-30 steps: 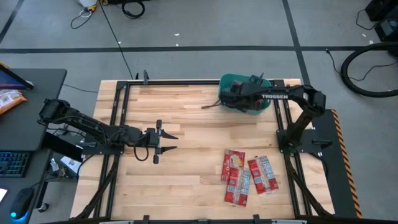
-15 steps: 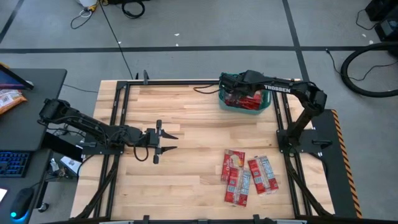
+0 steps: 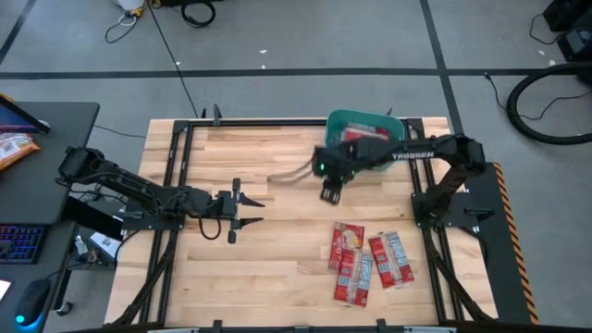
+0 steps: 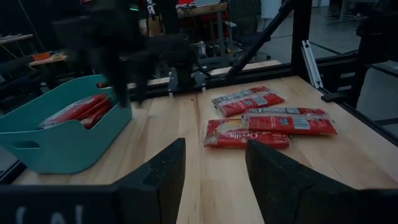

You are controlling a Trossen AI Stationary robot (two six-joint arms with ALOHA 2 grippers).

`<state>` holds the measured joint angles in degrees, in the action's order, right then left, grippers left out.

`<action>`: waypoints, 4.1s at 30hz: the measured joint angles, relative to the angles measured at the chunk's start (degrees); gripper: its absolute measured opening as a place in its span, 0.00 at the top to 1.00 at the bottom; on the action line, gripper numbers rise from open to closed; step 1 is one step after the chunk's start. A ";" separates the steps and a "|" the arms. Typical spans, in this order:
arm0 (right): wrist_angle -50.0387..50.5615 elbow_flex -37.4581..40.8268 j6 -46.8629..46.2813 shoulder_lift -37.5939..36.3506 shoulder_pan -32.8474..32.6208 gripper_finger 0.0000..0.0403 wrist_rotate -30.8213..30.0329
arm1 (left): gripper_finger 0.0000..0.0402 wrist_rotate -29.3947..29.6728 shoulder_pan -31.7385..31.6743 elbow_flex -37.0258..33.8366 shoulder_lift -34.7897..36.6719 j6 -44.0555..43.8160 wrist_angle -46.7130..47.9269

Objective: Sort popcorn bags into baskets
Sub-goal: Move the red popcorn bags to the center of the table, then put the red popcorn bag into the green bin

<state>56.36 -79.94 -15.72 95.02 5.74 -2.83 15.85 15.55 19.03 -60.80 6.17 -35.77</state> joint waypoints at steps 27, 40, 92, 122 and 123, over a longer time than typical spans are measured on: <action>-14.14 19.11 -27.61 0.44 -31.67 0.66 9.90 | 0.57 0.66 0.23 0.00 0.11 5.01 0.46; -18.68 18.58 -24.51 10.44 -35.53 0.66 -2.49 | 0.57 0.64 0.44 0.02 0.11 6.30 0.04; -46.49 16.07 2.79 9.84 -30.18 0.66 -44.05 | 0.60 20.97 -4.23 10.62 -31.52 38.04 31.63; -33.71 16.07 -14.00 7.81 -40.18 0.66 -59.75 | 0.94 27.13 -8.39 41.74 -31.08 33.06 66.23; -33.77 16.07 -13.71 7.88 -40.27 0.66 -61.02 | 0.94 25.52 -8.39 42.70 -31.04 32.25 66.06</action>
<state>22.59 -63.88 -29.43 102.90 -34.53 -63.85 41.37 7.16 61.73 -91.83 38.42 30.29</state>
